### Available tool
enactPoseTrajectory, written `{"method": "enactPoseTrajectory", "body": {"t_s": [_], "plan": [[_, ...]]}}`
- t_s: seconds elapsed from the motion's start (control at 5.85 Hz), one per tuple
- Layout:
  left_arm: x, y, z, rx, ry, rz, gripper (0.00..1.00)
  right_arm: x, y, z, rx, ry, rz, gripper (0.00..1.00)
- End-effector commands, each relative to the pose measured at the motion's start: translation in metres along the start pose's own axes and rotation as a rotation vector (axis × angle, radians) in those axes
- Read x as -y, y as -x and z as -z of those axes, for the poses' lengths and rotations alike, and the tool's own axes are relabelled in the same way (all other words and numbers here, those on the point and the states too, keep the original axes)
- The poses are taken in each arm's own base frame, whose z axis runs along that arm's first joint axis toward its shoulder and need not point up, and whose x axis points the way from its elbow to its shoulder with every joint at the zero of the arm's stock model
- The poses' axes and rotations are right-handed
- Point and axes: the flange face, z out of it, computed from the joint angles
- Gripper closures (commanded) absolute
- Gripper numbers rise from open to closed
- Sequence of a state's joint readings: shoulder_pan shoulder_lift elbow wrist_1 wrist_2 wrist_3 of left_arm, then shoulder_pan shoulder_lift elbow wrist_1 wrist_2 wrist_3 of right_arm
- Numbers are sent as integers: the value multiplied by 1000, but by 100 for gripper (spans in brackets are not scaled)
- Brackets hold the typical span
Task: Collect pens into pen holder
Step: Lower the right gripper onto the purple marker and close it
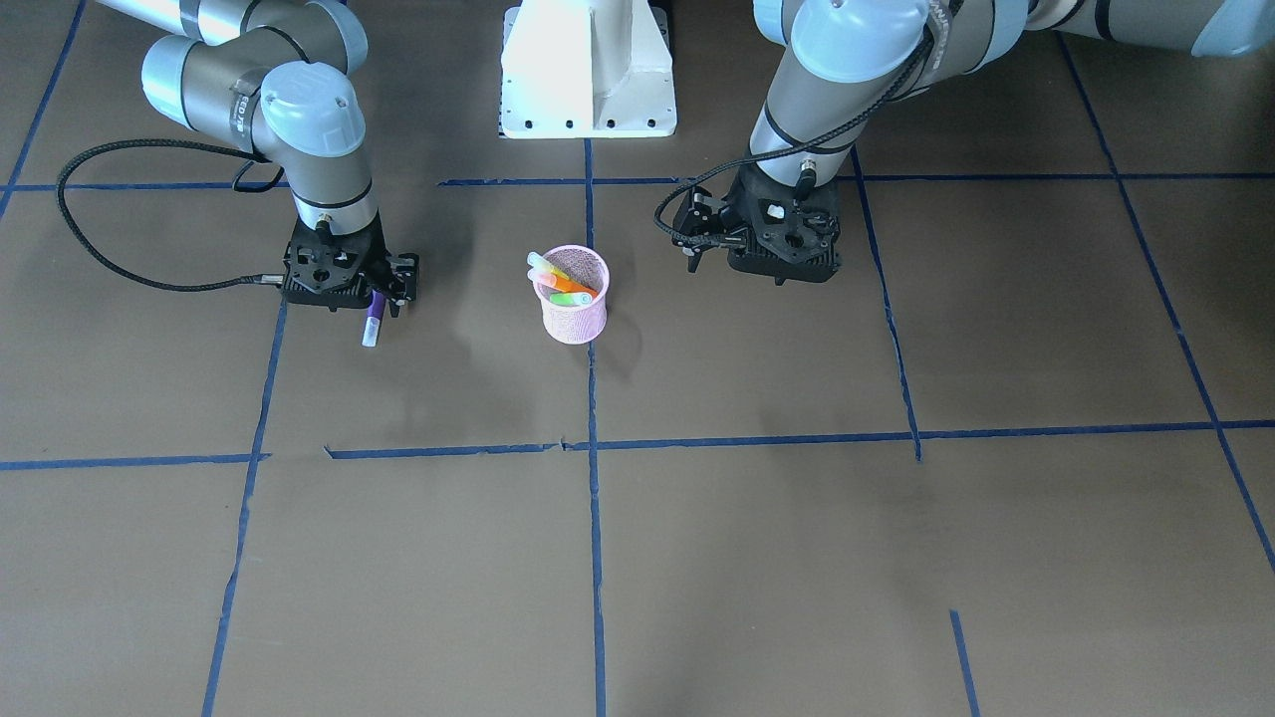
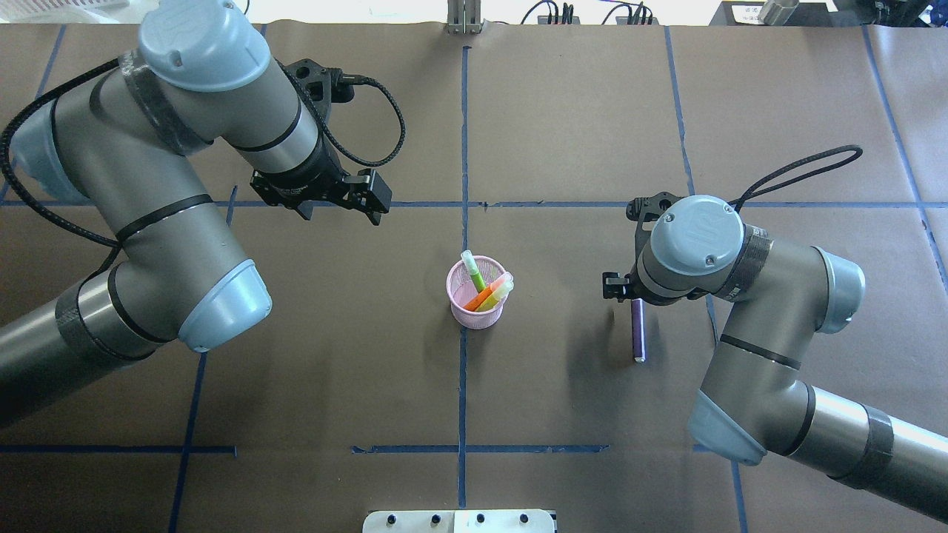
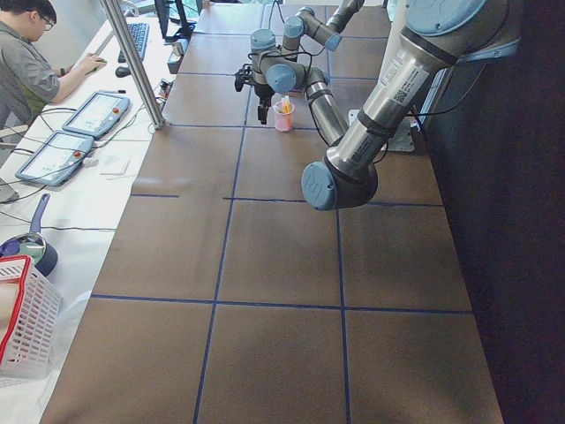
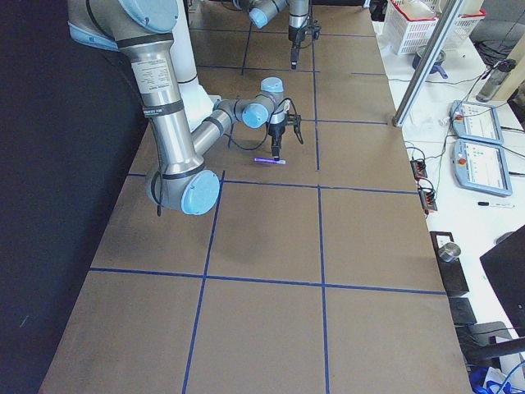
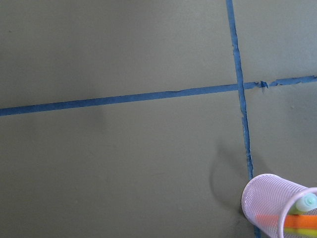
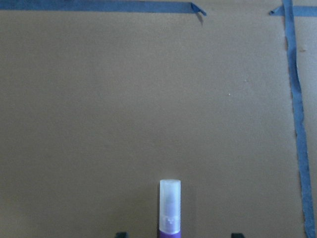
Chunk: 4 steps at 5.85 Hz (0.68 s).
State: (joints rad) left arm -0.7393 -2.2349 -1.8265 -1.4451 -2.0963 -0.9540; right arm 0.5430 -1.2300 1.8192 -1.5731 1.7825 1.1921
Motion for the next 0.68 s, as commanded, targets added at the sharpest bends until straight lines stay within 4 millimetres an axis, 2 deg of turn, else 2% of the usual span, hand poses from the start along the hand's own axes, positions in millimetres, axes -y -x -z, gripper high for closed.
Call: {"method": "enactPoseTrajectory", "body": {"t_s": [0.0, 0.51], "plan": [[-1, 1, 0, 0, 1, 1, 0, -5, 5, -10, -10, 12, 9, 42], [-1, 1, 1, 0, -1, 0, 0, -10, 7, -13, -12, 20, 20, 55]]}}
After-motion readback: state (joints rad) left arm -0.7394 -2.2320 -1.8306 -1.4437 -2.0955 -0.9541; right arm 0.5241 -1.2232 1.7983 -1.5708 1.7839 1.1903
